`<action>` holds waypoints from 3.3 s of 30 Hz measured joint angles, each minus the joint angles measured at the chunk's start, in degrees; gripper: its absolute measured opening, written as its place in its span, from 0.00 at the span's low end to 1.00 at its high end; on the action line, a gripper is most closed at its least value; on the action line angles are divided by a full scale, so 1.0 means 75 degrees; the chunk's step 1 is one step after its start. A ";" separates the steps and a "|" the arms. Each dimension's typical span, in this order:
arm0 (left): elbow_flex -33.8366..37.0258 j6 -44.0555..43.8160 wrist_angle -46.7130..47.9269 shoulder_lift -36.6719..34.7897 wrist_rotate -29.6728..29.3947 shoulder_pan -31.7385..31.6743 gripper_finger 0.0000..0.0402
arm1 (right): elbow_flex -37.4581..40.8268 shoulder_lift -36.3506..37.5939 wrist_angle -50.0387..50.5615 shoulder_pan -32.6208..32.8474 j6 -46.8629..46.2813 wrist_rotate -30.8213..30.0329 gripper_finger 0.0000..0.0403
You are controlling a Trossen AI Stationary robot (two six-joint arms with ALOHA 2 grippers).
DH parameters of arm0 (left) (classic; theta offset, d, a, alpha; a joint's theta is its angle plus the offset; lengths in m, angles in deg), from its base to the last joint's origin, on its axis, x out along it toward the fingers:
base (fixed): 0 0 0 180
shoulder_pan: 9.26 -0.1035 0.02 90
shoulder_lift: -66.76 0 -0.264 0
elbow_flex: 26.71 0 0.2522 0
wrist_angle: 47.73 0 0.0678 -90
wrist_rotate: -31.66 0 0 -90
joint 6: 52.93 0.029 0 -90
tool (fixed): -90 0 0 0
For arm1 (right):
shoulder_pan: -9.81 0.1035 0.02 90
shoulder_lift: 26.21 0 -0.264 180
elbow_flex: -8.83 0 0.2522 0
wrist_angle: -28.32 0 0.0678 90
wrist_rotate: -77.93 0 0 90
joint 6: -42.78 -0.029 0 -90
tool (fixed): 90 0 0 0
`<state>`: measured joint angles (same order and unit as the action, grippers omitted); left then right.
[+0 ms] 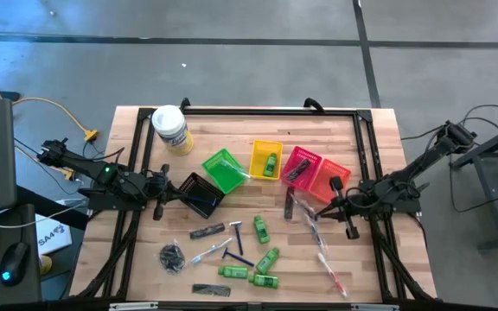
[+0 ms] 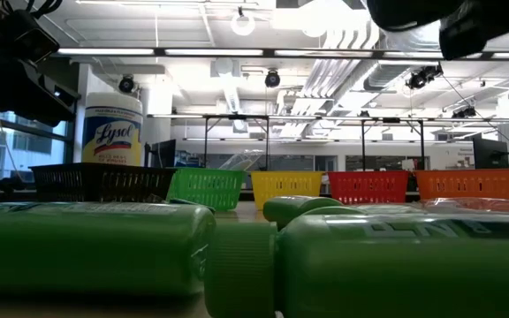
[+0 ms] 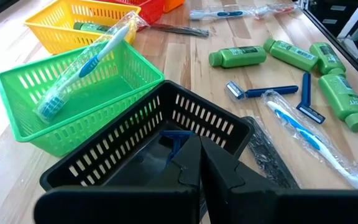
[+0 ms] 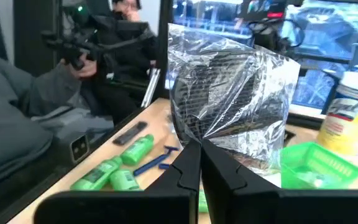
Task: Pick & Place Travel size toiletries
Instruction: Put the black hair brush into the orange bin
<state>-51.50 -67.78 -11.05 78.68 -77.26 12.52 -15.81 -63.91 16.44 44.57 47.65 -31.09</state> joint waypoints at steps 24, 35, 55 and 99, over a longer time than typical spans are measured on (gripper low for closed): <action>-0.0003 0.0038 0.0000 -0.0002 -0.0015 -0.0002 0.00 | 0.0668 0.2183 0.1025 -0.0006 -0.0224 -0.1128 0.01; -0.0003 -0.0055 0.0000 -0.0002 -0.0038 -0.0003 0.00 | -0.2836 -0.0123 0.5143 -0.0003 -0.1428 -0.2799 0.01; -0.0006 -0.0003 0.0003 0.0000 -0.0035 0.0000 0.00 | -0.4079 -0.1362 0.6981 0.0018 -0.2644 -0.2875 0.01; -0.0006 0.0000 -0.0003 -0.0002 -0.0032 -0.0002 0.00 | -0.5612 -0.2927 1.1112 -0.0139 -0.7122 -0.1005 0.01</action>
<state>-51.54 -67.78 -11.07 78.66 -77.50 12.51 -57.90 -85.86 99.77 43.53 -5.76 -38.63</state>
